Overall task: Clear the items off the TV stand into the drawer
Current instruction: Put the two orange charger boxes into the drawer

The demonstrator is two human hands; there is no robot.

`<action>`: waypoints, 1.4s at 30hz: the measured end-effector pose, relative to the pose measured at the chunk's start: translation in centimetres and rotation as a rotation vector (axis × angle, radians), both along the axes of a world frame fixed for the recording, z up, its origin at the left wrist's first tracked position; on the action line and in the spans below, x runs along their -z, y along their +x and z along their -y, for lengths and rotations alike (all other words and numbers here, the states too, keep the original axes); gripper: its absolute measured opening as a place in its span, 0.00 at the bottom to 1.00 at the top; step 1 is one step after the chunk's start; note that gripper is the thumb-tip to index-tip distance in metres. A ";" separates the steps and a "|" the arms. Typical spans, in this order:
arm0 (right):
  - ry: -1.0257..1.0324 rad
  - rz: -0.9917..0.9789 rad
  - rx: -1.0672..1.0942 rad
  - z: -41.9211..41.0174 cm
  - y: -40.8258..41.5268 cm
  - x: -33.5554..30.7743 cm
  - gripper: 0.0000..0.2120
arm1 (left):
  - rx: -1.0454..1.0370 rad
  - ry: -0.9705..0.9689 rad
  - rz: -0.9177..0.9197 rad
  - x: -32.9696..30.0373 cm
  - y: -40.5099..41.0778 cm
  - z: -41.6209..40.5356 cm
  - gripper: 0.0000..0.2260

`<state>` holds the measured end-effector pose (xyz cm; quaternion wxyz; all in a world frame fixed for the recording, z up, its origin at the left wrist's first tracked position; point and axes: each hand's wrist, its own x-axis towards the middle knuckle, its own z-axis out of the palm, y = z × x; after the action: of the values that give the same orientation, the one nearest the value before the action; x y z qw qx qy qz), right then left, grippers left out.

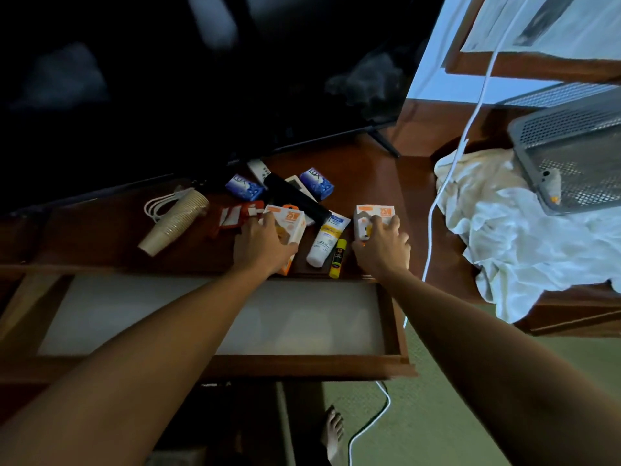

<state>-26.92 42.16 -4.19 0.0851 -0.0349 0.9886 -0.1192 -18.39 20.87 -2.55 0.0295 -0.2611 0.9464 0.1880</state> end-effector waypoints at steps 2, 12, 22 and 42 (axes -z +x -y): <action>-0.021 -0.074 0.004 -0.2 0.4 -0.4 0.28 | 0.028 -0.049 -0.034 -0.5 0.6 -0.6 0.35; -0.140 -0.331 -0.060 -1.7 11.0 -2.7 0.29 | 0.213 -0.086 -0.086 -2.7 7.1 -3.3 0.35; -0.115 -0.244 -0.063 -2.9 22.7 1.8 0.26 | 0.294 -0.017 0.128 0.8 14.7 -4.7 0.35; 0.086 0.241 -0.082 -2.8 11.8 9.7 0.30 | 0.041 0.185 0.296 11.6 6.6 -9.9 0.30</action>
<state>-15.13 44.92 -13.93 0.2094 -0.0570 0.9732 -0.0765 -11.77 30.73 -14.14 0.1961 -0.2628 0.9155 0.2330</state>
